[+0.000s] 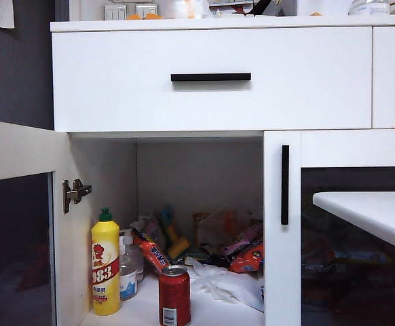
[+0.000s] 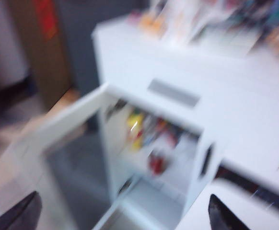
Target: Open the left door of the white cabinet, pick up a can of beverage from the table on the right, place it inside the cabinet, and finally close the cabinet door.
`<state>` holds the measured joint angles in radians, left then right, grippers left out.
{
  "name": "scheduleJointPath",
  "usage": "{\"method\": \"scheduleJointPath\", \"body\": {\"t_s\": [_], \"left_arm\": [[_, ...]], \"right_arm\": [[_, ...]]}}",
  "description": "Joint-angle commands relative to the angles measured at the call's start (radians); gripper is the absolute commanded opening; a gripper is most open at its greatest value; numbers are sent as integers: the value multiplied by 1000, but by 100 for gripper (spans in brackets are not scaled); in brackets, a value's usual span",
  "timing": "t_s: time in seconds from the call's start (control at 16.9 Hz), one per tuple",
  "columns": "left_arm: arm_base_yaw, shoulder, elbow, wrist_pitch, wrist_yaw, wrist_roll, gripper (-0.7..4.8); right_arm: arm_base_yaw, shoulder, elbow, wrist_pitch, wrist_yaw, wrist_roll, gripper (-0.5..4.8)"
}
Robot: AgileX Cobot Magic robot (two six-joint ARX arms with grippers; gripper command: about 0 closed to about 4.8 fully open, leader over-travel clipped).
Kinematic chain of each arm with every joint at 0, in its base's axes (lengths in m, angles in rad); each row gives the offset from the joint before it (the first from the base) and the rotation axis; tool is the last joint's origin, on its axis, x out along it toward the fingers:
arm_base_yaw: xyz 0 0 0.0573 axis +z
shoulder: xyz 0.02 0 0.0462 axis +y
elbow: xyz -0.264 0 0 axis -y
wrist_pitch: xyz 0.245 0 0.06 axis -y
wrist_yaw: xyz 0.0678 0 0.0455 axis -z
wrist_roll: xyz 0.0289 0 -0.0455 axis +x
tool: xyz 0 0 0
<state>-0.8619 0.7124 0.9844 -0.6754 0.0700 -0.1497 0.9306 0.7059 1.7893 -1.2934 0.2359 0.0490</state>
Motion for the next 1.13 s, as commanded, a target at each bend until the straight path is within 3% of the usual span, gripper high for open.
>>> {"method": "scheduleJointPath", "body": {"t_s": [0.06,0.42,0.65,0.77,0.89,1.13], "left_arm": [[1,39,-37,158,-10,-42,479],[2,48,-111,115,-315,-42,479],[13,46,-111,-20,-541,6,479],[72,30,-110,-50,-515,22,479],[186,-11,-109,-40,-455,34,479],[455,-33,-110,-66,-254,177,479]], "right_arm": [[0,-179,-309,97,-86,42,479],[1,-389,-874,571,-251,124,479],[1,-295,-1019,756,-326,141,453],[1,-211,-1019,795,-330,132,453],[1,-135,-1019,862,-373,129,453],[0,-34,-1018,981,-396,126,453]]}}
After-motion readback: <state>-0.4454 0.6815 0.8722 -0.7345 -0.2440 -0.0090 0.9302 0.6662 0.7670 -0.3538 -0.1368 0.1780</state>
